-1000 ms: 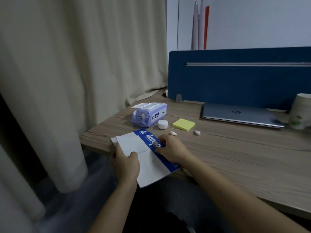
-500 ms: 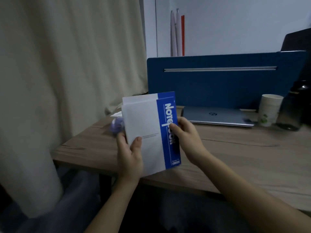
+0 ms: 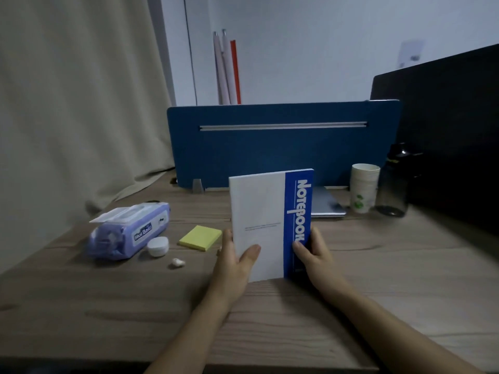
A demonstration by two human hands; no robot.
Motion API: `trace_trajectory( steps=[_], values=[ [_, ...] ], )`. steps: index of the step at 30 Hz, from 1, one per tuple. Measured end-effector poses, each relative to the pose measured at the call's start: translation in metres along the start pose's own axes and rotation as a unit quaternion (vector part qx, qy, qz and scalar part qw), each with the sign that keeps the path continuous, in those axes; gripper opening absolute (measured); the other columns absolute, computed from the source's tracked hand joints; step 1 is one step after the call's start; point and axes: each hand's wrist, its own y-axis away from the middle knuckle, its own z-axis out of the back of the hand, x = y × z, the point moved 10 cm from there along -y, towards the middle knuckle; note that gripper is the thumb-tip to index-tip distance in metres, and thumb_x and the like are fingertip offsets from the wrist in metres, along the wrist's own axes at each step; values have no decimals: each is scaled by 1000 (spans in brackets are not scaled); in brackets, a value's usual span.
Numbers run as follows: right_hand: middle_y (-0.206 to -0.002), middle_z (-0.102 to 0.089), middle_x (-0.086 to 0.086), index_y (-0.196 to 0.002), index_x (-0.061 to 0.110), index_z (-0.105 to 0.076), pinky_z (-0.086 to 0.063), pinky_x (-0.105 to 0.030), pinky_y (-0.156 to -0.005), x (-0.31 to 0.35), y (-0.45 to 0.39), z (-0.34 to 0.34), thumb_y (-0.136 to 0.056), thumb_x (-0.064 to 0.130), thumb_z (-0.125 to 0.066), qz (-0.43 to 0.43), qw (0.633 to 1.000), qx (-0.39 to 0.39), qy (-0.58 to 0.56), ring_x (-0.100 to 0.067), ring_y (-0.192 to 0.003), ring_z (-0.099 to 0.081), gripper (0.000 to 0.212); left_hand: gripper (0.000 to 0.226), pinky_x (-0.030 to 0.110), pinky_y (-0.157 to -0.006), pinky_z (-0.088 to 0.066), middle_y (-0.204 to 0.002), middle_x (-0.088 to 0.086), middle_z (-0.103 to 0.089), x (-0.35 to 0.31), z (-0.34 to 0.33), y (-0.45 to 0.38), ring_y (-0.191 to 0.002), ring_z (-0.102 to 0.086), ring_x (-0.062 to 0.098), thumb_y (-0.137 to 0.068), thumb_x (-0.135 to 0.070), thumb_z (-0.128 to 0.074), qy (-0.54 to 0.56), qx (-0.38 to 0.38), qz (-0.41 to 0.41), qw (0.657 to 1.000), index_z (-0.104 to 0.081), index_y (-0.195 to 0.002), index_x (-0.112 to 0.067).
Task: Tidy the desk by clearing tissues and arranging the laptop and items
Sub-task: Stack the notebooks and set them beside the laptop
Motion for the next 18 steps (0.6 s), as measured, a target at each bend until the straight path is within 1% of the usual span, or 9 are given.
trace_trajectory(
  steps=[2,3,6,10,12,14,15,17,18],
  values=[
    [-122,-65,16,-123,35,-48,-54,-23,-87,-10,-5,-3,-99,10,-50,-12,1000,24,5,-2,-112,-62,34,36,27,-83,-56,-119,-10,-66,12,1,0,-106,-65,5,-90,-29,-65,-27,13,15,999,-46,-112,-49],
    [-125,-64,12,-125,32,-48,-54,-24,-88,-11,-7,-3,-99,8,-49,-10,1000,25,8,-3,-113,-62,35,34,26,-84,-55,-120,-10,-65,14,3,-1,-107,-64,5,-92,-26,-63,-35,14,18,999,-45,-113,-45],
    [-128,-62,7,-124,30,-48,-53,-27,-92,-4,-18,-12,-99,6,-49,17,999,31,19,-7,-116,-60,35,29,10,-72,-51,-114,-15,-64,9,15,-10,-101,-63,-4,-96,-18,-61,-56,-10,7,998,-43,-107,-38],
    [-132,-58,10,-135,23,-41,-50,-38,-99,11,-31,-36,-99,10,-51,87,994,22,65,-7,-120,-58,40,29,16,-61,-55,-109,-9,-64,-4,49,-33,-90,-69,1,-94,-22,-64,-23,-86,-2,996,-41,-104,-38],
    [-132,-58,14,-141,28,-34,-54,-40,-93,12,-40,-51,-98,12,-54,110,989,22,92,-8,-115,-61,50,29,15,-57,-55,-106,-9,-63,-8,69,-47,-87,-70,5,-93,-26,-65,-38,-121,-8,992,-42,-109,-33],
    [-133,-56,17,-147,34,-26,-57,-43,-86,11,-54,-66,-94,12,-61,117,986,23,115,-11,-110,-64,67,30,16,-55,-55,-104,-10,-62,-8,86,-64,-86,-69,9,-93,-27,-65,-70,-145,-11,987,-41,-110,-30],
    [-134,-54,22,-148,38,-24,-57,-41,-87,10,-62,-73,-90,13,-66,117,985,27,121,-9,-111,-63,76,30,18,-55,-55,-102,-10,-62,-6,93,-74,-86,-67,9,-93,-27,-65,-87,-152,-6,984,-40,-111,-29],
    [-135,-49,32,-146,47,-23,-54,-32,-94,5,-80,-88,-80,20,-77,113,984,42,133,0,-119,-56,90,30,29,-63,-58,-102,-12,-60,4,107,-98,-87,-66,10,-94,-28,-63,-119,-154,20,981,-39,-111,-29],
    [-136,-47,30,-148,45,-19,-51,-27,-98,0,-89,-94,-76,26,-81,104,983,47,145,2,-122,-52,98,29,33,-66,-57,-101,-12,-60,11,112,-109,-87,-65,11,-94,-29,-63,-134,-149,38,979,-38,-111,-30]
  ],
)
